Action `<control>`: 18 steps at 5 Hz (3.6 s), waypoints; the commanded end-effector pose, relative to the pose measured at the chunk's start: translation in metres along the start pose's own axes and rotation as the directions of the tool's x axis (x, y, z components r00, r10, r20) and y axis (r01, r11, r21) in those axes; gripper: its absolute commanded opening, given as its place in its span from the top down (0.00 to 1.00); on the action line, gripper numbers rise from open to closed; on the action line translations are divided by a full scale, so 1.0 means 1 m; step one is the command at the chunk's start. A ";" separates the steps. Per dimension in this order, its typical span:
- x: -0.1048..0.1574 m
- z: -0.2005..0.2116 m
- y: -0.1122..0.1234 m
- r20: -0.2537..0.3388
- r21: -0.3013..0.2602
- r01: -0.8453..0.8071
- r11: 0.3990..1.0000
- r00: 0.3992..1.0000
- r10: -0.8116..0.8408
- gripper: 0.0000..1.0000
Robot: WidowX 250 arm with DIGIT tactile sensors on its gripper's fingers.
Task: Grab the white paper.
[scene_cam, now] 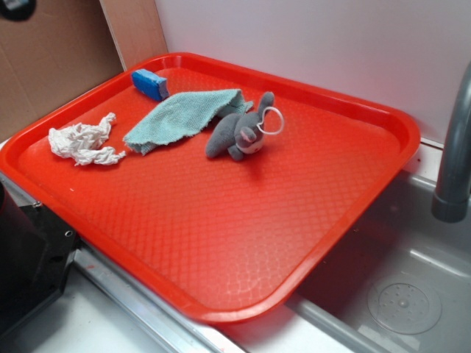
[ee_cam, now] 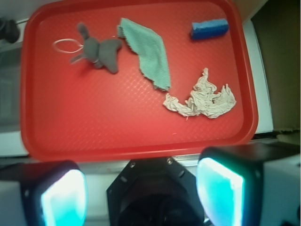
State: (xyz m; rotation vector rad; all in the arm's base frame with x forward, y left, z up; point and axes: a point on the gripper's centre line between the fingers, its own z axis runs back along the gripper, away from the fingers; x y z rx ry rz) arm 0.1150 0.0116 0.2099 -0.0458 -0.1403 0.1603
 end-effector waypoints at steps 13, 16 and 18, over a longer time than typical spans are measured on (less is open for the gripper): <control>0.062 -0.110 0.086 -0.161 0.160 -0.026 0.987 0.986 0.052 1.00; 0.052 -0.019 -0.008 -0.130 -0.039 0.023 0.999 0.991 -0.027 1.00; 0.034 -0.024 -0.026 -0.129 -0.093 0.070 0.993 0.988 -0.082 1.00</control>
